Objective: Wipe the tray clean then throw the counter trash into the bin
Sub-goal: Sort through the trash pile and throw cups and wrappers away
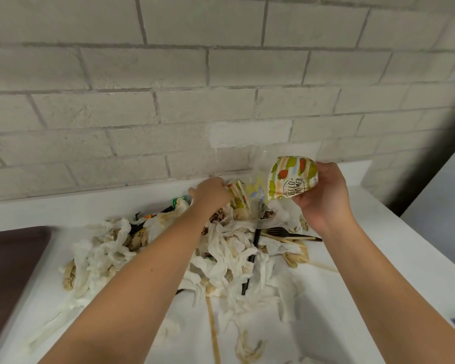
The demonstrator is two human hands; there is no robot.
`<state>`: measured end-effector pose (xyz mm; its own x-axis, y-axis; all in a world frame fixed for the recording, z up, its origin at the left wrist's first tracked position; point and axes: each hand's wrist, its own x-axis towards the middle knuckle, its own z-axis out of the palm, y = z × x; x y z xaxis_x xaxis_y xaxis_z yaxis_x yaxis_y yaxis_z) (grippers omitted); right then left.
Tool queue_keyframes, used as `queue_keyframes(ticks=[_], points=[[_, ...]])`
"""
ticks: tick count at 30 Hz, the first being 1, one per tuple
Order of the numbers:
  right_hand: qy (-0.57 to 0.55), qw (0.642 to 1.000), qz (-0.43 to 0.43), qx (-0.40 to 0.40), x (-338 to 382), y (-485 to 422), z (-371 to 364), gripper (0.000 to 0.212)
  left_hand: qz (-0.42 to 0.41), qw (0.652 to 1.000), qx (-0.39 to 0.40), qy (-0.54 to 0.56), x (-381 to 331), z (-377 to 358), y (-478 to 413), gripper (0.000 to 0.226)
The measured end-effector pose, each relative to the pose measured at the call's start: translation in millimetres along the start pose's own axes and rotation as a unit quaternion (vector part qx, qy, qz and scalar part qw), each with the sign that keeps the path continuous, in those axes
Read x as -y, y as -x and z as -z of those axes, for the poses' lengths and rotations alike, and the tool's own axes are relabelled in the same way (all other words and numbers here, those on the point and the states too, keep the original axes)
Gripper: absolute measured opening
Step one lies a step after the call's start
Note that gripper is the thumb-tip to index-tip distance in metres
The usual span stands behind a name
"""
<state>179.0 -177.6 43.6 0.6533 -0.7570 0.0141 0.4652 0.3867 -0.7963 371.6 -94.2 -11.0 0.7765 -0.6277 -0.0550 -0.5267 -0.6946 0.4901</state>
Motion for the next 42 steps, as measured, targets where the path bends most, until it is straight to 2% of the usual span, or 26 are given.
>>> queue_keyframes(ticks=[3,6,8,11,15,17,19,22,26,29,32,36,38,42], points=[[-0.039,0.999,-0.015,-0.010,1,9,5,0.026,-0.001,0.993,-0.017,0.117,6,11,4,0.004],[-0.080,0.996,-0.024,-0.020,3,18,12,0.026,-0.010,0.978,-0.065,0.199,7,24,11,0.006],[-0.110,0.993,-0.026,-0.028,4,24,15,0.035,-0.011,0.960,-0.105,0.259,6,32,13,0.001],[-0.136,0.990,-0.019,-0.044,12,40,24,0.046,-0.015,0.933,-0.171,0.316,-1,44,21,0.006],[-0.099,0.992,-0.020,-0.077,30,70,49,0.026,-0.011,0.893,-0.243,0.379,-20,55,50,0.013],[-0.053,0.994,-0.019,-0.090,40,93,70,0.021,-0.021,0.879,-0.245,0.408,-39,54,86,0.006],[-0.009,0.995,-0.023,-0.100,51,122,96,0.017,-0.027,0.871,-0.207,0.446,-61,40,134,0.005],[0.035,0.993,-0.034,-0.107,69,174,144,0.014,-0.049,0.858,-0.100,0.501,-95,-7,224,0.017],[0.077,0.991,-0.042,-0.100,95,252,216,0.019,-0.096,0.908,0.035,0.406,-139,-96,342,0.014],[0.112,0.987,-0.048,-0.103,109,306,275,0.021,-0.109,0.903,0.118,0.398,-170,-154,412,0.018],[0.113,0.983,-0.067,-0.125,115,351,335,0.020,-0.152,0.914,0.154,0.343,-194,-204,462,0.013],[0.186,0.955,-0.114,-0.201,100,384,410,0.020,-0.212,0.942,0.150,0.211,-199,-282,496,0.030],[0.237,0.930,-0.152,-0.238,77,394,443,0.017,-0.171,0.961,0.166,0.143,-184,-331,501,0.034],[0.259,0.894,-0.208,-0.301,21,408,506,0.016,-0.013,0.972,0.219,0.082,-152,-428,499,0.023]])
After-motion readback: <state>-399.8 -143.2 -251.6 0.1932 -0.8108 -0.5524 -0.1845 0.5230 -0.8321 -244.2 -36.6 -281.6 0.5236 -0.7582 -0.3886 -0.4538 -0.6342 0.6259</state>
